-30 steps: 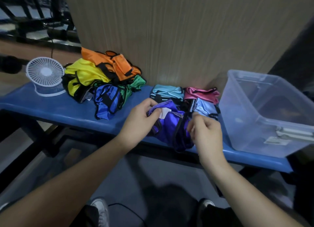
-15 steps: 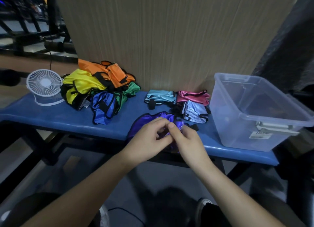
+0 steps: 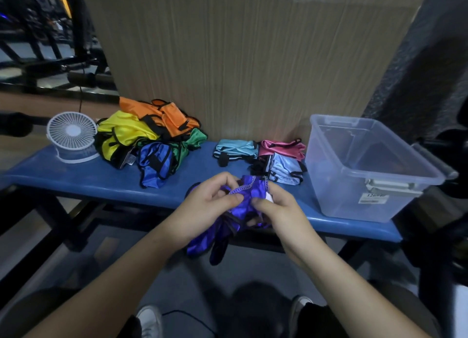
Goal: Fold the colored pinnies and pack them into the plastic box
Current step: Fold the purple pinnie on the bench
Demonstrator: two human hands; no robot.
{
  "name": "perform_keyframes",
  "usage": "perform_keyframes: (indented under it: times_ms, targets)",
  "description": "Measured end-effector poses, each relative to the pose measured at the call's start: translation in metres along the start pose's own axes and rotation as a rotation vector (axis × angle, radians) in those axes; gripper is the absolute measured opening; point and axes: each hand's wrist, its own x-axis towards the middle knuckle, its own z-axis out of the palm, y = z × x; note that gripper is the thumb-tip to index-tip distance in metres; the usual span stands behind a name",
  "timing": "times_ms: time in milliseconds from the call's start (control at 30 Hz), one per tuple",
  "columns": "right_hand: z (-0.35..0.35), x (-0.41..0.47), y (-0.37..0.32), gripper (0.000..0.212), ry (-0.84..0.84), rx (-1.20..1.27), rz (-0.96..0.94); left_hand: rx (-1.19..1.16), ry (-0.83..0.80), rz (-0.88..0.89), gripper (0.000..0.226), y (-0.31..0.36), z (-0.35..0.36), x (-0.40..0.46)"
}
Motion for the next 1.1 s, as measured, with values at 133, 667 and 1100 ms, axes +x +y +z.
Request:
perform_keyframes:
  times_ms: [133, 667, 1100]
  targets:
    - [-0.008, -0.005, -0.010, 0.036, -0.021, -0.004, 0.055, 0.110, 0.051, 0.027, 0.011, 0.008, -0.005, -0.006]
    - [-0.051, -0.015, -0.061, 0.019, -0.116, -0.465, 0.044, 0.753, 0.036, -0.034, 0.017, 0.064, -0.049, -0.014]
    - [-0.056, -0.005, -0.045, 0.035, 0.117, -0.299, 0.029, 0.527, 0.080, -0.035, 0.048, 0.044, -0.055, -0.001]
